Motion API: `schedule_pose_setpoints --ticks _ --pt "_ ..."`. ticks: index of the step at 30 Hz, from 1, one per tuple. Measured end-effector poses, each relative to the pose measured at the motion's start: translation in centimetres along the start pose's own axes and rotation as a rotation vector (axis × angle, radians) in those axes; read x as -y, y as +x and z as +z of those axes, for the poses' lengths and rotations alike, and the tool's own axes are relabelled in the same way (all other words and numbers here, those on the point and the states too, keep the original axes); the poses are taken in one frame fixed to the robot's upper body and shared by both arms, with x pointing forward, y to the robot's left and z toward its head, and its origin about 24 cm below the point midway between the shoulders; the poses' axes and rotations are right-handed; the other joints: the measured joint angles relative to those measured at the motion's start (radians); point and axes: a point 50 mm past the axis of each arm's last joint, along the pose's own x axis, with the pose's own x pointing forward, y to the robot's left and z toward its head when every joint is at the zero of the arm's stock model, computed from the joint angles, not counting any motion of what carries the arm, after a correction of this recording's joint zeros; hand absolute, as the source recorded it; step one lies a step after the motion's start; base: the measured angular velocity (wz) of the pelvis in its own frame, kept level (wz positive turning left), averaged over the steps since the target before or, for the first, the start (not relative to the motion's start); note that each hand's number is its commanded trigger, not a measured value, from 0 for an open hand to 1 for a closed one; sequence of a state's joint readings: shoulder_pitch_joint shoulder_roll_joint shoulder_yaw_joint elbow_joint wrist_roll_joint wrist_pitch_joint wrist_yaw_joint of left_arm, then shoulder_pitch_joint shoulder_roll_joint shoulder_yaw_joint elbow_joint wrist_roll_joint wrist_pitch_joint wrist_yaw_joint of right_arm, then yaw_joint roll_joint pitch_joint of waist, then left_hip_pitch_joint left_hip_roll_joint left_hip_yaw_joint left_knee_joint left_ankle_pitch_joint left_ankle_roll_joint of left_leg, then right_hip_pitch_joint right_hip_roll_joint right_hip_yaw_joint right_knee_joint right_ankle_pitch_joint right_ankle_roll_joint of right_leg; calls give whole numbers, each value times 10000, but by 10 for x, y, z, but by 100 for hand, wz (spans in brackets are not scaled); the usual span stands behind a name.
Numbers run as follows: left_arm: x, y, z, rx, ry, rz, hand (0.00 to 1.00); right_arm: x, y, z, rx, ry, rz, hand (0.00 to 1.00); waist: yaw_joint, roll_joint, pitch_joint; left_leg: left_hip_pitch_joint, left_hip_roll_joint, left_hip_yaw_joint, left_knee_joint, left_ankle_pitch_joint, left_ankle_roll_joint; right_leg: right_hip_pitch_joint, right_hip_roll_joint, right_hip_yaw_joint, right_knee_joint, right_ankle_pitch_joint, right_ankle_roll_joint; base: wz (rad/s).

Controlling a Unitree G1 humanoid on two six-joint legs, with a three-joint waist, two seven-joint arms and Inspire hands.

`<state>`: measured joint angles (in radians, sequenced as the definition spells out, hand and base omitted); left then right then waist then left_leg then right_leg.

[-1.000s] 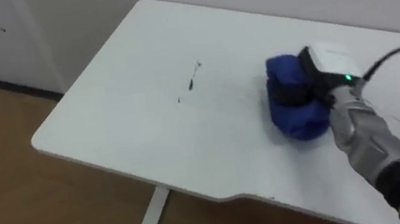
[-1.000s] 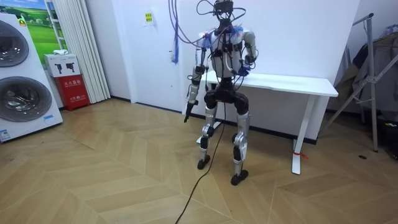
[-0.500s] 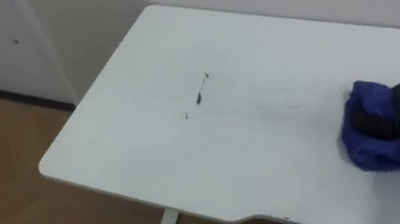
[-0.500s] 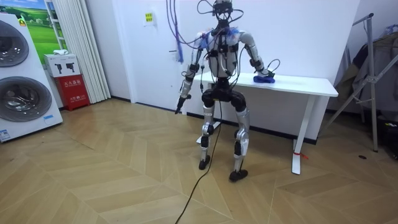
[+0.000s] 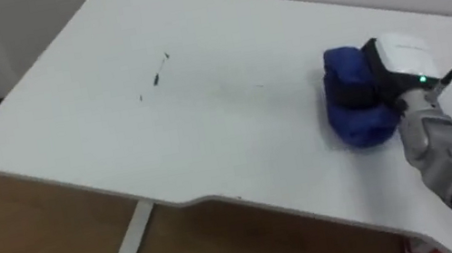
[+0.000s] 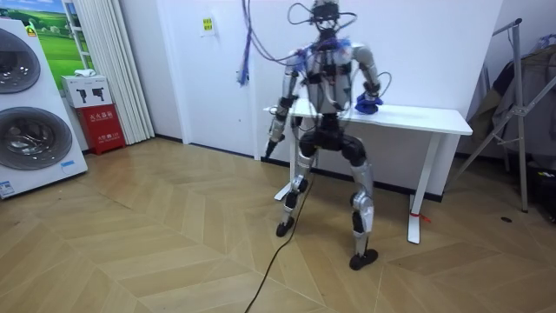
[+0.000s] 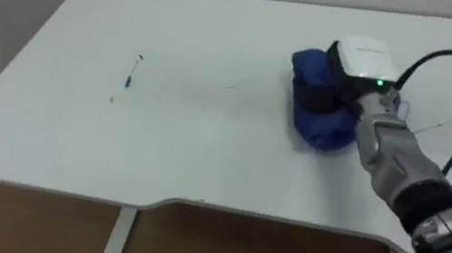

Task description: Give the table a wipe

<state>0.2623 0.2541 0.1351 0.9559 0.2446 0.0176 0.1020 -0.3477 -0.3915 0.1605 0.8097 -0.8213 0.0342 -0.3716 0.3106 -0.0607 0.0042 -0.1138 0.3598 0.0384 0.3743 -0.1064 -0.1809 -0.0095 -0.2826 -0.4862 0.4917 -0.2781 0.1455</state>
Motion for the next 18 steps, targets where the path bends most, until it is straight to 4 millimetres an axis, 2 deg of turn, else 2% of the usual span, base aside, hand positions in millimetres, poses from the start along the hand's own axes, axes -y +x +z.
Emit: schedule_pose_setpoints --ticks 1,2,3,4,5,6,7,8,9,10,11,12,13,14,15,16,18 --pt "4 -7 -22 -568 133 -166 0 -10 -12 -22 -529 -435 479 100 -128 -23 35 -79 -45 256 288 126 161 192 86 -275 33 -229 -150 65" --pt "6 -14 -42 -1165 271 -265 0 -10 -21 -38 -1132 -38 328 100 -382 53 79 -292 -234 515 795 -15 279 402 91 -575 -27 -339 -280 65" --pt "6 -17 -50 -1435 368 -302 0 -10 -23 -44 -1382 -10 298 100 -593 84 86 -413 -431 537 1065 -117 393 483 138 -676 -86 -369 -319 56" --pt "7 -20 -58 -1713 423 -387 0 -8 -25 -51 -1673 41 245 100 -723 227 116 -572 -857 563 1497 -348 569 568 289 -583 -271 -374 -416 32" --pt "8 -20 -59 -1788 394 -545 0 -3 -22 -51 -1762 39 131 100 -683 330 185 -585 -1291 597 1623 -610 729 593 475 -275 -443 -367 -515 12" --pt "9 -20 -58 -1759 387 -594 0 -1 -19 -48 -1679 55 111 100 -668 411 205 -566 -1507 620 1617 -724 807 566 541 -25 -471 -375 -573 -23" --pt "11 -18 -53 -1640 350 -699 0 2 -15 -40 -1430 -45 141 100 -492 533 179 -447 -1828 715 1503 -881 973 406 686 562 -496 -365 -653 -69" --pt "13 -16 -47 -1496 270 -764 0 5 -8 -27 -1043 -167 216 100 -156 629 164 -149 -2049 764 1164 -927 1051 190 807 1152 -510 -299 -736 -94" --pt "14 -15 -45 -1430 247 -794 0 6 -4 -18 -715 -252 287 100 48 649 164 21 -2094 792 919 -928 1053 46 919 1459 -507 -251 -778 -132" --pt "18 -15 -43 -1369 170 -865 0 6 3 10 133 -420 436 100 370 705 135 355 -2117 807 371 -919 1038 -209 1081 1951 -579 -98 -852 -125" --pt "21 -15 -39 -1270 86 -961 0 8 7 35 969 -535 408 100 446 758 99 601 -2133 836 -138 -845 906 -306 1162 2116 -771 79 -890 -99" --pt "23 -14 -35 -1158 54 -1004 0 9 6 47 1376 -498 374 100 432 766 87 670 -2166 841 -366 -786 807 -342 1159 2133 -838 120 -876 -33" --pt "25 -12 -25 -848 -31 -1029 0 8 5 63 1951 -466 332 100 428 684 85 743 -2244 850 -779 -706 666 -444 1139 2154 -901 161 -810 7" --pt "24 -8 -10 -399 -36 -1007 0 6 3 72 2342 -339 416 100 417 530 38 721 -2376 847 -1065 -615 690 -556 1058 2164 -960 204 -731 15" --pt "24 -7 -4 -225 -70 -975 0 5 3 75 2472 -300 458 100 432 441 54 697 -2426 843 -1110 -583 727 -561 1005 2118 -1003 227 -696 17" --pt "22 -6 2 23 -173 -901 0 2 1 77 2652 -323 530 100 439 267 64 681 -2536 815 -1197 -554 775 -523 914 2065 -1116 280 -610 19" --pt "19 -6 5 147 -336 -717 0 -1 -2 70 2526 -329 476 100 250 88 51 684 -2633 653 -1220 -547 792 -178 873 1797 -1523 461 -493 33"
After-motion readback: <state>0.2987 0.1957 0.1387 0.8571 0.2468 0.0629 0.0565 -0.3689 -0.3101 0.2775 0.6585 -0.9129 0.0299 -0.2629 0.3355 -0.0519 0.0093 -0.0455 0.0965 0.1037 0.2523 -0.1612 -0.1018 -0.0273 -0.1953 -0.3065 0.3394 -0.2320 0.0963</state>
